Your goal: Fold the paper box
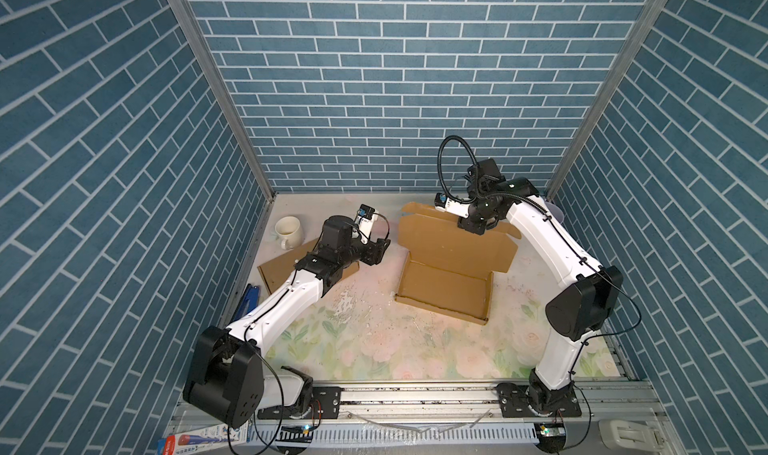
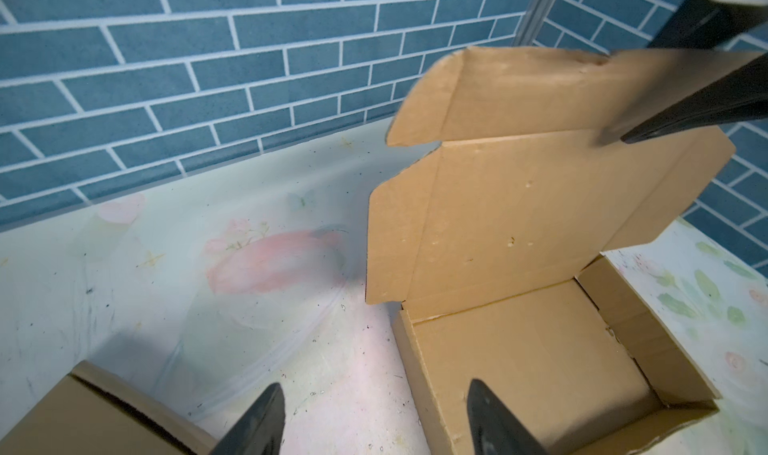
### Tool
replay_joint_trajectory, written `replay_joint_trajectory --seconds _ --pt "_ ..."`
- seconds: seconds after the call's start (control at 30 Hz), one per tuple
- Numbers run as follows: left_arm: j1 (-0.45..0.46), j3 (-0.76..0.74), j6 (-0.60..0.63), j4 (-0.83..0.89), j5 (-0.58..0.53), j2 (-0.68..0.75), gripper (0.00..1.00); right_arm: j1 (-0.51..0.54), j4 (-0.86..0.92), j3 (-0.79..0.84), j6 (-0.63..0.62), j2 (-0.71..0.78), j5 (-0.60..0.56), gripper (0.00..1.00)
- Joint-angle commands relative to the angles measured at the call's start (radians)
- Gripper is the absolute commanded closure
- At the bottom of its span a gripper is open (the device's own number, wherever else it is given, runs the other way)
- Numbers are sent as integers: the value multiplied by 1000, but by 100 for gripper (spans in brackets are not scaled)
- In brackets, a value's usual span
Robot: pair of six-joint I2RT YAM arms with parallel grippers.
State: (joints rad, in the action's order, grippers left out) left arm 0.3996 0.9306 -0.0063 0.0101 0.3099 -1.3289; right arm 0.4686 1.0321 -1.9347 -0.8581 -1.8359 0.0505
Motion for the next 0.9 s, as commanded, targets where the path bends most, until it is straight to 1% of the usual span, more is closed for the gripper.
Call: replay_joint_trajectory --seconds 0.0,0.07,0.13,0.27,0.37,0.47,0.57,0.73,0.8,0.87 --pt "-7 4 83 28 63 2 28 -11 -26 11 1 42 31 54" --pt "-11 5 98 32 70 -6 28 -19 -27 3 31 51 31 51" --pt "-25 2 101 24 97 -14 27 -35 -28 -4 78 70 84 48" --pt "-46 5 125 -2 175 -48 25 -77 -55 14 179 126 202 38" --pt "-46 27 150 -35 212 -96 23 -98 -86 49 218 163 249 36" --pt "-47 80 168 -50 229 -172 22 -116 -102 56 266 192 257 35" --pt "-47 177 192 -22 259 -264 22 -179 -148 88 383 267 322 35" --pt "-65 332 207 5 314 -403 22 -371 -300 304 614 454 396 35" --pt "-77 396 209 27 347 -462 22 -463 -358 441 703 520 465 35" --pt "-83 470 223 74 376 -525 22 -530 -442 589 768 575 512 35"
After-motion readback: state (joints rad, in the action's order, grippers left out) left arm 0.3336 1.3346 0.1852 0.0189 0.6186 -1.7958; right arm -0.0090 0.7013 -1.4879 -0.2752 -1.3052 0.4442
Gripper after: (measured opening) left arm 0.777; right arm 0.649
